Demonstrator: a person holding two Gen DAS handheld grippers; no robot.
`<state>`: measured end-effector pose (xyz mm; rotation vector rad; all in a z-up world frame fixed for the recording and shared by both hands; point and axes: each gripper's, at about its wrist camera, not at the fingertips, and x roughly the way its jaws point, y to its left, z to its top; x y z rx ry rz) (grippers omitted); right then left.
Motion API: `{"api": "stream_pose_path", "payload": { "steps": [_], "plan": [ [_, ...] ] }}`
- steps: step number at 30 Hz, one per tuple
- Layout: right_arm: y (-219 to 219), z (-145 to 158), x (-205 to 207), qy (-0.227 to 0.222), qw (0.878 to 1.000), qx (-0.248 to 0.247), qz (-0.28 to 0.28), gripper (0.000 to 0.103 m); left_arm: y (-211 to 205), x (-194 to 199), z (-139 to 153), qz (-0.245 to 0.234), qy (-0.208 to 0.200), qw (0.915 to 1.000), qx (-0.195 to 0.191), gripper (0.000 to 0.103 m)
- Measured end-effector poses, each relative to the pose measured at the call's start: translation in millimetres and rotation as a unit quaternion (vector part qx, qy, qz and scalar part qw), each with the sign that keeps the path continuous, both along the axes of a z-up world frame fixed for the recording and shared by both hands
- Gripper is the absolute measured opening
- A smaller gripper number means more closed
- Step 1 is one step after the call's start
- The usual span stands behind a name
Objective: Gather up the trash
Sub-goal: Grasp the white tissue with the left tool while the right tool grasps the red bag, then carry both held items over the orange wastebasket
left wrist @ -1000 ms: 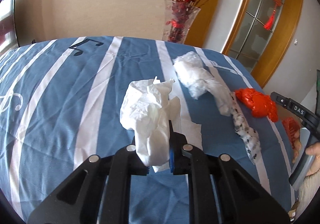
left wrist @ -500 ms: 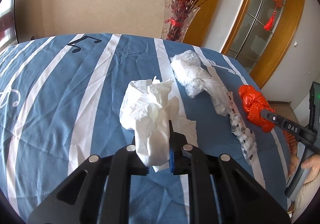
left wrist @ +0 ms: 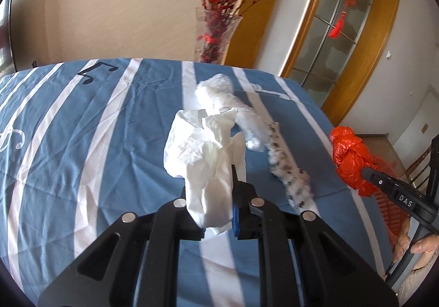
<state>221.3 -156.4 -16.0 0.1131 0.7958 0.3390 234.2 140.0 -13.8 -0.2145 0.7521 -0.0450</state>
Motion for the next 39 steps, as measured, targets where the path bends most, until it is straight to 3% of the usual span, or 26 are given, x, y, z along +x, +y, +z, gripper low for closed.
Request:
{"api": "stream_pose_path", "payload": {
  "steps": [19, 39],
  "plan": [
    [-77.4, 24.1, -55.8, -0.045, 0.996, 0.017, -0.077, 0.017, -101.7, -15.5, 27.8, -0.100, -0.026, 0.9946, -0.007, 0.015],
    [-182.7, 21.1, -99.0, -0.062, 0.975, 0.044, -0.209, 0.017, -245.6, -6.8, 26.6, -0.225, -0.015, 0.9724, -0.059, 0.015]
  ]
}}
